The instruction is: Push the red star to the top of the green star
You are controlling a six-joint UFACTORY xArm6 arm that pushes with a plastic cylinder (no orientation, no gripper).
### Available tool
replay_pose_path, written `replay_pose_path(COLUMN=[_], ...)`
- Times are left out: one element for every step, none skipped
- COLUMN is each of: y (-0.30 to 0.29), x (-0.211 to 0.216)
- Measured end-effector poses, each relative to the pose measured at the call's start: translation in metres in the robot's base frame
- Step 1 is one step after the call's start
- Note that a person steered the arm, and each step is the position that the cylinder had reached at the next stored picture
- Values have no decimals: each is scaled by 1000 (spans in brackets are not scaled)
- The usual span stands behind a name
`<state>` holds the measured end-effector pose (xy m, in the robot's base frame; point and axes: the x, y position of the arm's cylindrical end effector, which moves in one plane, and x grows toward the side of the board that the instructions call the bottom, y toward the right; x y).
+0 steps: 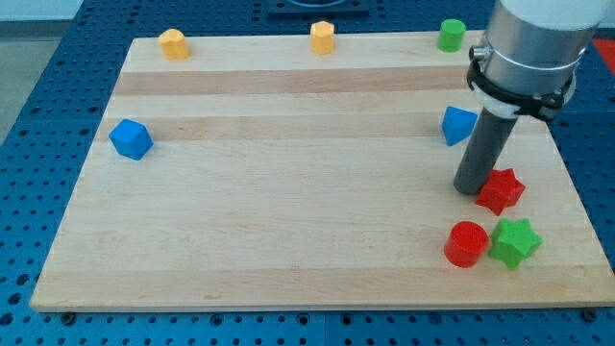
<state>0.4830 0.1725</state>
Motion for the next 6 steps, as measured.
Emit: replay_pose_path(y=[-3,12,29,39,42,47], x=[-43,-55,-47,-29,-14,7])
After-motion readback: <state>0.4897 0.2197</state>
